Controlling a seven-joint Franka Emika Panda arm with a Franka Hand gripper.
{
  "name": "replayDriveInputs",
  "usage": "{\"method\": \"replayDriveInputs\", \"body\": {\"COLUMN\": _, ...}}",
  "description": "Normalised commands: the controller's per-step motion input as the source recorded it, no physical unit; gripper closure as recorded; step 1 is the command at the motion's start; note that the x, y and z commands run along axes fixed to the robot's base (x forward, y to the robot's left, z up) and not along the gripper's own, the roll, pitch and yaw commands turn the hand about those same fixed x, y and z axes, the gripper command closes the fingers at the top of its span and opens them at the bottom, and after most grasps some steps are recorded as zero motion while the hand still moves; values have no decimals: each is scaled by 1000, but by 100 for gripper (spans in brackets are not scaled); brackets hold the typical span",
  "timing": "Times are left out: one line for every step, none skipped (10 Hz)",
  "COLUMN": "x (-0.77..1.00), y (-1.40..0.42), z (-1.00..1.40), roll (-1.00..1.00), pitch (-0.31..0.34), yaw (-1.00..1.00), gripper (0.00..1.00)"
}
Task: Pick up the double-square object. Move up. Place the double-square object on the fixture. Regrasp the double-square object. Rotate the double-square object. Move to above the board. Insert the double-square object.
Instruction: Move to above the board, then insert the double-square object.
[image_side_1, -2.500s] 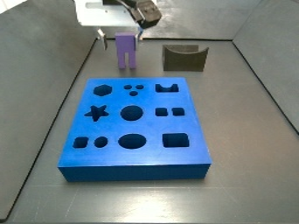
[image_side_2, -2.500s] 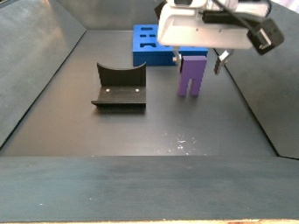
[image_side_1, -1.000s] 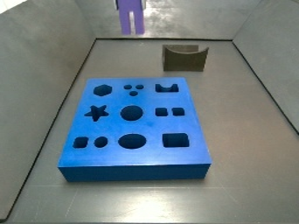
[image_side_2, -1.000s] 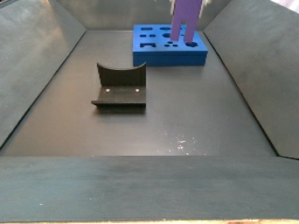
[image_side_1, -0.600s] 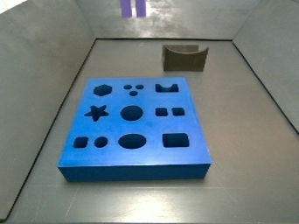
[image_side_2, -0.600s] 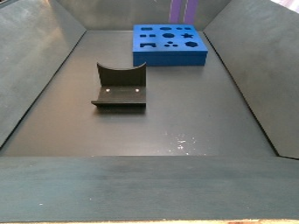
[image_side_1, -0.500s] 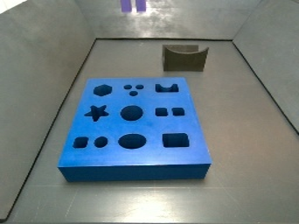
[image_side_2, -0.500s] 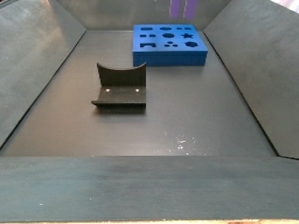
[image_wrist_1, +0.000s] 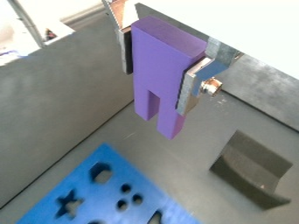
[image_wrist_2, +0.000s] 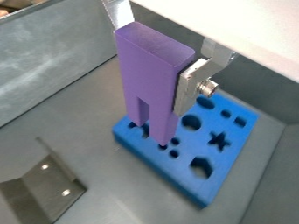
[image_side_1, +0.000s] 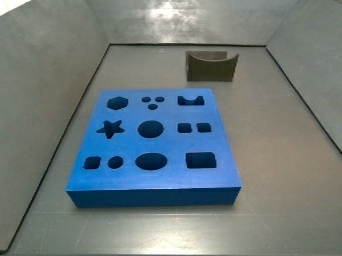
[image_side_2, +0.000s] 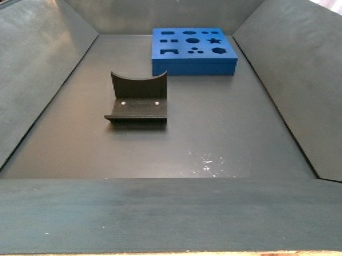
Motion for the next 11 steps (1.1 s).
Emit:
{"method": "replayDriveInputs", "body": {"x": 241, "y": -1000, "z": 353, "roll": 38, "pitch": 238, "yaw": 67, "gripper": 100}}
{"method": "replayDriveInputs", "body": {"x": 254, "y": -1000, "z": 364, "roll": 32, "pitch": 167, "yaw": 34, "gripper": 100}}
{"method": "replayDriveInputs", "body": {"x": 257, "y": -916, "z": 331, "roll": 29, "pitch": 136, "yaw": 26, "gripper": 100}}
{"method": "replayDriveInputs", "body": {"x": 194, "y": -526, "z": 188, "roll": 38, "pitch": 127, "yaw": 15, "gripper": 100}}
{"method": "replayDriveInputs", "body": {"x": 162, "y": -368, "z": 136, "roll": 43, "pitch": 123, "yaw": 12, "gripper": 100}}
{"method": "replayDriveInputs", "body": {"x": 0, "y": 0, "z": -17, "roll": 0, "pitch": 0, "yaw": 0, "gripper": 100}}
{"method": "replayDriveInputs", "body": {"x": 0, "y": 0, "z": -40, "roll": 0, "pitch": -40, "yaw": 6, "gripper": 100}}
{"method": "replayDriveInputs", "body": {"x": 0, "y": 0, "z": -71, "roll": 0, "pitch": -34, "yaw": 29, "gripper": 100}}
{"method": "replayDriveInputs", "body": {"x": 0, "y": 0, "z": -111, "roll": 0, "pitch": -69, "yaw": 31, "gripper": 100}}
{"method": "replayDriveInputs", "body": {"x": 0, "y": 0, "z": -134, "roll": 31, "pitch": -57, "yaw": 86, "gripper": 100}}
{"method": "replayDriveInputs", "body": {"x": 11, "y": 0, "z": -151, "roll": 34, "pitch": -63, "yaw": 143, "gripper": 100}}
